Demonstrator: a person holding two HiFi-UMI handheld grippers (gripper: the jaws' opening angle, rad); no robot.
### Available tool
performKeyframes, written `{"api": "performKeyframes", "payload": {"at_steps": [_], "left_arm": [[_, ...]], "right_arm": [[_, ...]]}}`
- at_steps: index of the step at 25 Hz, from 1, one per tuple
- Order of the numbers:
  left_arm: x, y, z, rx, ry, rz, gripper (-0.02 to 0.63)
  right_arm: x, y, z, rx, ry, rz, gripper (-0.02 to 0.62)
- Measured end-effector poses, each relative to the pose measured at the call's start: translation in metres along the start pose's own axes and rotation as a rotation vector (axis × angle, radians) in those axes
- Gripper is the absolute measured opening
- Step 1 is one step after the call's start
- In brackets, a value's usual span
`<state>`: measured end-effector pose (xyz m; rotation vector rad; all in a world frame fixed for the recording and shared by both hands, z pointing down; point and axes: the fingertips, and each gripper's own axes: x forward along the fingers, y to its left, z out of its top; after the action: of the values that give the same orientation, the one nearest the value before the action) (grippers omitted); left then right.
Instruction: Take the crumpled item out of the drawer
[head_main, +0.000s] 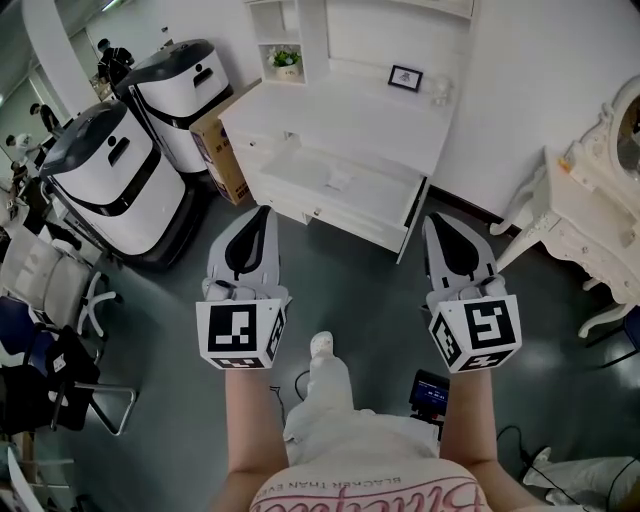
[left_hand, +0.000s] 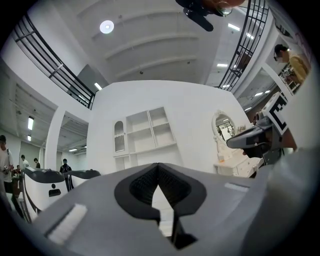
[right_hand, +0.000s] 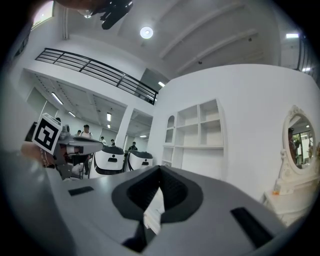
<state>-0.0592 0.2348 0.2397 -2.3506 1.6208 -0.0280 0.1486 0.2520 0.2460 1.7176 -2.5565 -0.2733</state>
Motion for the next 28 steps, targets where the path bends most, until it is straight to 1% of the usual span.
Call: {"api": "performKeyframes", "payload": {"at_steps": [5, 10, 14, 18, 23, 28], "left_arm": [[0.055, 0.029, -0.024, -0.022, 0.019, -0.013, 0.005], [0.111, 0.064, -0.047, -0.061, 0.030, -0.024, 0.006], [0.155, 0.090, -0.062, -0.070, 0.040, -0.049, 0.006], [0.193, 0.124, -0.074, -0.077, 0.042, -0.057, 0.006], [0.231, 0.156, -0.089, -0.081, 0.041, -0.077, 0.005], [0.250, 0.172, -0.102, -0.087, 0.045, -0.093, 0.006]], "right_arm": [[0.062, -0.012, -0.012, 0.000, 0.027, -0.003, 0.006], [0.126, -0.021, -0.022, -0.002, 0.053, -0.009, 0.006], [0.173, -0.030, -0.031, -0.002, 0.084, -0.022, 0.006], [0.223, -0.033, -0.036, -0.007, 0.098, -0.033, 0.006], [0.272, -0.033, -0.041, -0.021, 0.113, -0.053, 0.006], [0.301, -0.027, -0.050, -0.039, 0.139, -0.048, 0.006]]}}
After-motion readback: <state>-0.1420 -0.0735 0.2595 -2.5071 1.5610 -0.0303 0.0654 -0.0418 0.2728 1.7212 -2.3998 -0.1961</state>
